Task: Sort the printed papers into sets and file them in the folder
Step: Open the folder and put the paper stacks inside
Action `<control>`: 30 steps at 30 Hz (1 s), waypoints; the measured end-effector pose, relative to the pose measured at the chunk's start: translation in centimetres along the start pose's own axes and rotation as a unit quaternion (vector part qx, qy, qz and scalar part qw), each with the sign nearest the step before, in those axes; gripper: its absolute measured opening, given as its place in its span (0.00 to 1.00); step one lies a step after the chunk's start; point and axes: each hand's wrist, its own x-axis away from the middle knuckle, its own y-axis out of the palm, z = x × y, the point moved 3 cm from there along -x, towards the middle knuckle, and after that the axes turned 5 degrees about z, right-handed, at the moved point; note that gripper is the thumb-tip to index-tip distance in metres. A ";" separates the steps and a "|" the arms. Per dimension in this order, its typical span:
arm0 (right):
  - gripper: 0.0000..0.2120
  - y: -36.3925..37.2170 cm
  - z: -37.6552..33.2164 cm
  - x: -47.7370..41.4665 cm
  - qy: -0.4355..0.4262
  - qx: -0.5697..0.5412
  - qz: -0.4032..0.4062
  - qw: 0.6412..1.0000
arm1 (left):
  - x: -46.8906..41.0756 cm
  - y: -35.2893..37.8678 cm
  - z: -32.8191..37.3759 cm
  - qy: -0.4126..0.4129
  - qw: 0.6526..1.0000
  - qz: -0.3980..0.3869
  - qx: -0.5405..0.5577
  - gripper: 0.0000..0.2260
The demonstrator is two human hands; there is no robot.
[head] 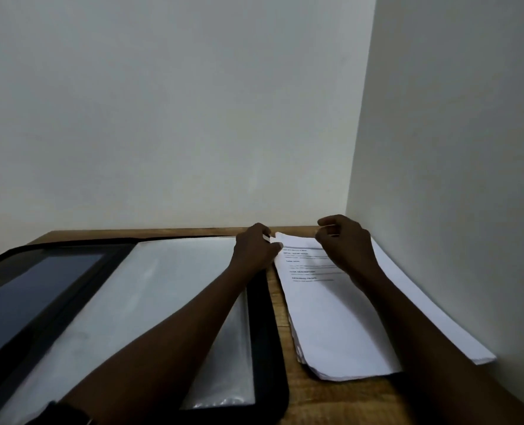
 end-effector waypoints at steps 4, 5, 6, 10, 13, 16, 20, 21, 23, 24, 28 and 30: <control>0.13 -0.8 0.3 -0.6 0.013 -0.024 0.006 1.000 | 0.1 1.4 -0.4 -0.011 1.000 0.005 0.007 0.19; 0.12 -1.0 0.5 -0.7 0.018 -0.031 0.009 0.999 | 0.1 1.5 -0.4 -0.014 1.000 0.006 0.010 0.20; 0.12 -1.2 0.6 -0.8 0.024 -0.036 0.013 0.999 | 0.0 1.6 -0.4 -0.016 1.000 0.008 0.012 0.21; 0.12 -1.6 1.0 -1.3 0.042 -0.054 0.025 0.997 | -0.2 1.5 -0.4 -0.017 0.998 0.038 0.045 0.19; 0.11 -1.8 1.3 -1.5 0.060 -0.060 0.028 0.996 | 0.3 1.0 -0.1 -0.001 0.992 0.081 0.092 0.20; 0.12 -1.9 1.4 -1.4 0.069 -0.058 0.026 0.996 | 0.8 1.0 0.9 0.024 0.989 0.070 0.126 0.22; 0.14 -1.7 1.5 -1.1 0.079 -0.052 0.012 0.995 | 1.2 2.0 1.2 -0.015 0.990 -0.019 0.140 0.29; 0.14 -1.6 1.6 -1.1 0.081 -0.053 0.009 0.995 | 1.3 2.3 1.0 -0.027 0.987 -0.046 0.150 0.29; 0.15 -1.6 1.8 -1.2 0.089 -0.055 0.006 0.995 | 1.4 2.5 1.0 -0.029 0.984 -0.078 0.159 0.25; 0.16 -1.7 1.9 -1.2 0.093 -0.055 0.003 0.994 | 1.4 2.5 1.0 -0.031 0.982 -0.078 0.169 0.22; 0.32 -2.9 1.8 -1.5 0.053 -0.012 0.023 0.998 | 0.5 -0.1 1.5 -0.071 0.947 -0.013 0.314 0.09; 0.41 -3.8 1.4 -1.6 0.042 0.002 0.036 0.998 | 0.0 -2.3 1.7 -0.084 0.919 0.008 0.385 0.07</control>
